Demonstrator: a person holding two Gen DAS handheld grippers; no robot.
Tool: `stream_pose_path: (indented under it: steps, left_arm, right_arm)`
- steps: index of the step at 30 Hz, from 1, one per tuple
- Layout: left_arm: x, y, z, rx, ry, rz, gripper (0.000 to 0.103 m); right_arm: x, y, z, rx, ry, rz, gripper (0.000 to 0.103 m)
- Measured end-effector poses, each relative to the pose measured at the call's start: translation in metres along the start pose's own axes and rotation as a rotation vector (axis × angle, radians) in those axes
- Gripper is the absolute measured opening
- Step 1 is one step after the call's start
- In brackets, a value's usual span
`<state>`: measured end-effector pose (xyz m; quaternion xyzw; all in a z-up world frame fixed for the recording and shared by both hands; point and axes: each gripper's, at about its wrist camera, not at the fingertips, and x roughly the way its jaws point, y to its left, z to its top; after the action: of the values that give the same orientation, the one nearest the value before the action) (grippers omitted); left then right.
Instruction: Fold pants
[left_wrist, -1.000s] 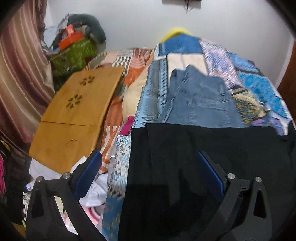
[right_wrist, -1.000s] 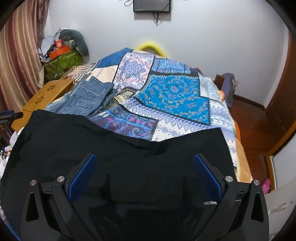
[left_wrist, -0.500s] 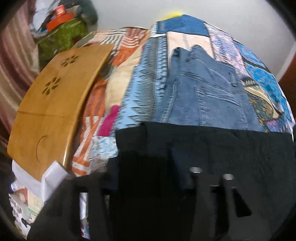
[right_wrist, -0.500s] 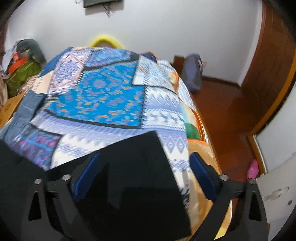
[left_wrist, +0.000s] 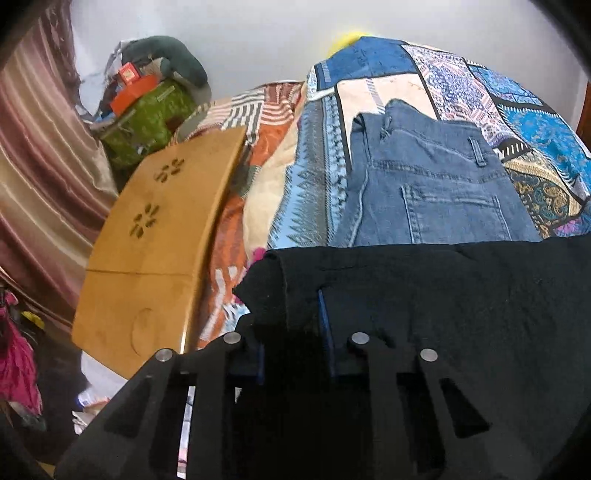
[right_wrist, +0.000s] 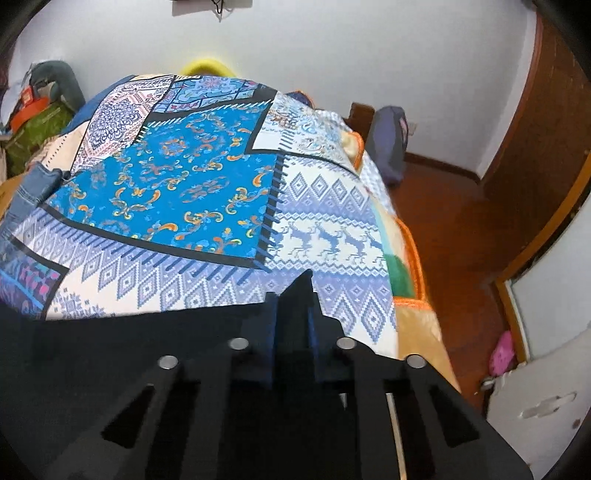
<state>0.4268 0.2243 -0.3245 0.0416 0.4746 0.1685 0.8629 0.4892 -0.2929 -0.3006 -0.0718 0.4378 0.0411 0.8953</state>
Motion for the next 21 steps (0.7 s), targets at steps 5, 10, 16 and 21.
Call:
stream_pose_path:
  steps: [5,10,16,21]
  left_arm:
    - [0.015,0.001,0.007,0.008,0.041,-0.040,0.025]
    - [0.014,0.011,0.006,-0.013,0.061,-0.104,0.047]
    - [0.008,0.034,0.012,-0.084,0.054,-0.190,0.059]
    - [0.026,0.029,0.024,-0.085,0.117,-0.208,0.061]
  right_arm:
    - [0.003,-0.022,-0.005,0.070,0.031,-0.026,0.012]
    - [-0.019,-0.014,0.005,0.019,0.038,-0.055,0.043]
    - [-0.067,0.039,0.021,-0.111,-0.060,0.143,0.068]
    - [-0.077,0.111,0.034,-0.237,-0.076,0.329,0.079]
